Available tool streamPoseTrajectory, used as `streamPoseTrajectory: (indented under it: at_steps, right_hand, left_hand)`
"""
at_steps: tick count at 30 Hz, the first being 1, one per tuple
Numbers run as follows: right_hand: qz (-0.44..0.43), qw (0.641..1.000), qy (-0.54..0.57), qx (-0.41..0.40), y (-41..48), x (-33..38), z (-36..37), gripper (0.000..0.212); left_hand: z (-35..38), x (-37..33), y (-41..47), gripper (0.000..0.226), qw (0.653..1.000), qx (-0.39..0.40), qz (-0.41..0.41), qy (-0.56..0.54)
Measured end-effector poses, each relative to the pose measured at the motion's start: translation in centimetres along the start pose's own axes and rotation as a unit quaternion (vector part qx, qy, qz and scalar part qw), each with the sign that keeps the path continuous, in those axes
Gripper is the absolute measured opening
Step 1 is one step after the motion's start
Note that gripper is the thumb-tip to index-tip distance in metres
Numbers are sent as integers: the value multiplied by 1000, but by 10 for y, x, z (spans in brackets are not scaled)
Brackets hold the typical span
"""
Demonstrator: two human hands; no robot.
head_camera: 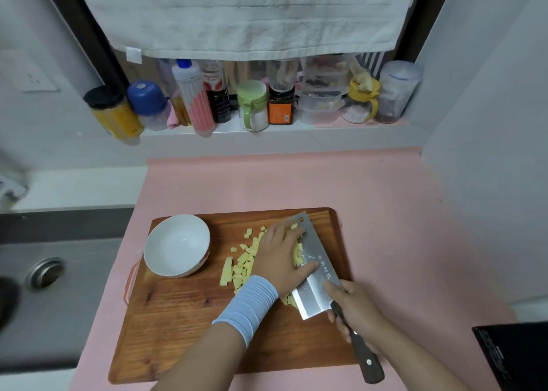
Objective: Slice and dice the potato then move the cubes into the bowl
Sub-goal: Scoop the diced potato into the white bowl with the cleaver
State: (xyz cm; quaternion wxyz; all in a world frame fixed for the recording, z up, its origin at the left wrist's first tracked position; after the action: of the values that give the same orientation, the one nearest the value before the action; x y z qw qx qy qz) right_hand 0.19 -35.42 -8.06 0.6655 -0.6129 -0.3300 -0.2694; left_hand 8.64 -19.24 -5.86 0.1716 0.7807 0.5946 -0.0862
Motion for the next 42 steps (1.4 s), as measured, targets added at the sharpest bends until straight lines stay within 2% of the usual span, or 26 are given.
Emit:
streamPoseTrajectory:
  at_steps: [5, 9, 12, 17, 22, 25, 27, 29, 31, 33, 37, 40, 42]
  right_hand:
    - [-18, 999, -13, 31, -14, 20, 40, 29]
    - [-32, 998, -29, 41, -15, 41, 85, 29]
    - [-46, 997, -34, 45, -11, 56, 121, 27]
    - [-47, 997, -45, 40, -1, 67, 169, 22]
    - [-48, 996, -72, -4, 7, 65, 183, 21]
    - [-62, 994, -85, -23, 9, 71, 182, 22]
    - [-63, 994, -88, -26, 11, 75, 184, 23]
    - [-59, 995, -81, -25, 12, 79, 189, 23]
    - [-61, 995, -77, -24, 12, 82, 195, 23]
    - [-67, 995, -75, -23, 12, 85, 202, 22]
    - [-68, 994, -77, -32, 11, 86, 205, 18]
    - [-59, 995, -82, -24, 10, 83, 207, 18]
    - [-59, 994, -88, -21, 8, 83, 208, 17]
  left_hand:
    - [-39, 22, -11, 60, 998, -54, -31, 7]
    - [-75, 59, -16, 56, 995, -88, -52, -6]
    - [-94, 93, -18, 56, 994, -91, -64, -15]
    - [-109, 149, -26, 32, 989, -83, -113, -38]
    - [-106, 192, -45, 16, 987, -47, -153, -21]
    - [-107, 207, -56, 15, 986, -28, -163, -17]
    - [-115, 207, -63, 17, 985, -61, -153, -55]
    - [-122, 194, -67, 33, 988, -86, -105, -74]
    - [-116, 177, -68, 49, 996, -57, -50, -39]
    - [-109, 177, -69, 46, 998, -42, -48, -20]
    - [-110, 204, -69, 26, 991, -70, -117, 3]
    - [-113, 214, -63, 39, 989, -90, -113, -42]
    - [-106, 214, -58, 42, 994, -64, -78, -43]
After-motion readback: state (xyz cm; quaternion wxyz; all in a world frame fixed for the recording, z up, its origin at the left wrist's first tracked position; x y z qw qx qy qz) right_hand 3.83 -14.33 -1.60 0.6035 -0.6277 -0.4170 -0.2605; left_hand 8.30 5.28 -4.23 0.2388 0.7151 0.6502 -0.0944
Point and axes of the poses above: each hand's wrist, its own y-axis towards the middle knuckle, its own z-axis out of the palm, x = y × z, the point moved 7 cm from there along y, towards the middle knuckle, and after that the axes turned 10 degrees about y, right-handed, at the moved point
